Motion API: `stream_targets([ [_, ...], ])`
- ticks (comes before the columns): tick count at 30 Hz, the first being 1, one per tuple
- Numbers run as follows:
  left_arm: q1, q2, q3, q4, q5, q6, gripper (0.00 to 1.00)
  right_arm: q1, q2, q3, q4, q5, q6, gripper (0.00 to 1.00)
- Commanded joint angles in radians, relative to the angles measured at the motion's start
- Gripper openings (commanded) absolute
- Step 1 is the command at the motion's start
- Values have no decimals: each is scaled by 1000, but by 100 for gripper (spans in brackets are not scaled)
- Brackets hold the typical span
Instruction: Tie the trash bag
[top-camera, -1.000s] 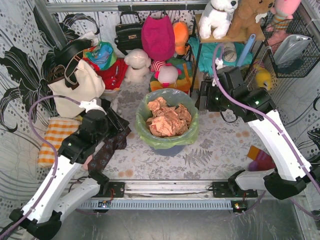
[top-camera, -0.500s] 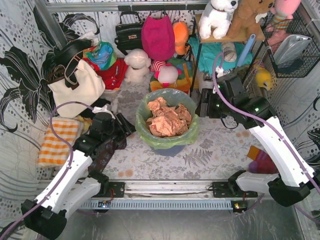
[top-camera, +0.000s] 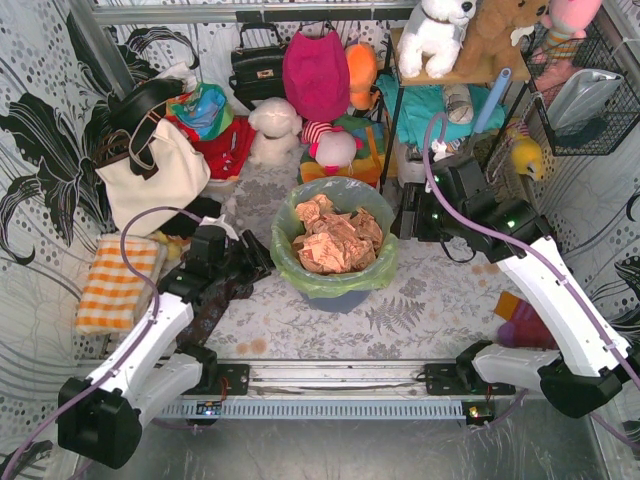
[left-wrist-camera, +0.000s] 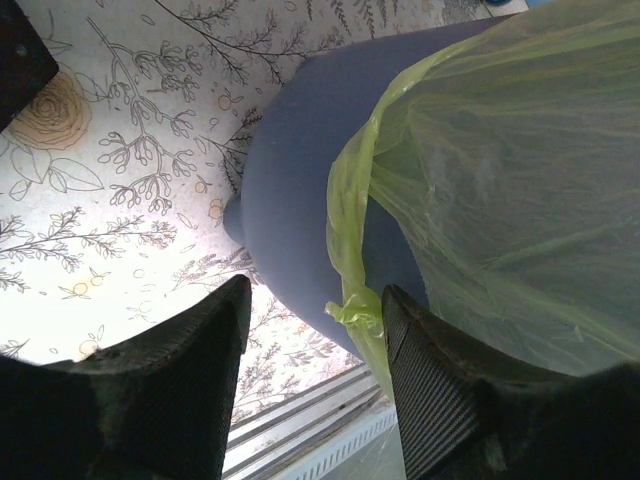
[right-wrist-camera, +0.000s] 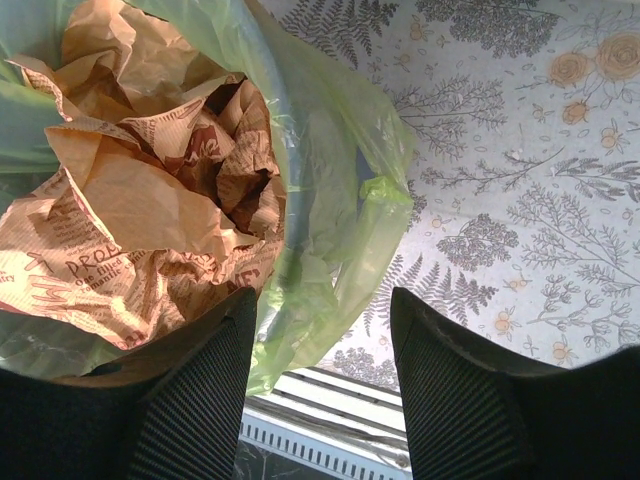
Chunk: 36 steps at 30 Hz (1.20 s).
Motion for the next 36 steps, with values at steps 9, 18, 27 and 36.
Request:
stream_targets([
  [9, 18, 27, -62, 177, 126, 6, 55, 0, -29, -41, 39, -3, 14, 56],
  [18, 19, 45, -92, 204, 129, -2, 53, 0, -15, -44, 44, -25, 12, 56],
  [27, 23, 48, -99, 231, 138, -10, 39, -1, -24, -56, 50, -25, 15, 56],
  [36, 27, 38, -101, 228, 131, -14, 26, -1, -37, -67, 46, -22, 22, 56],
])
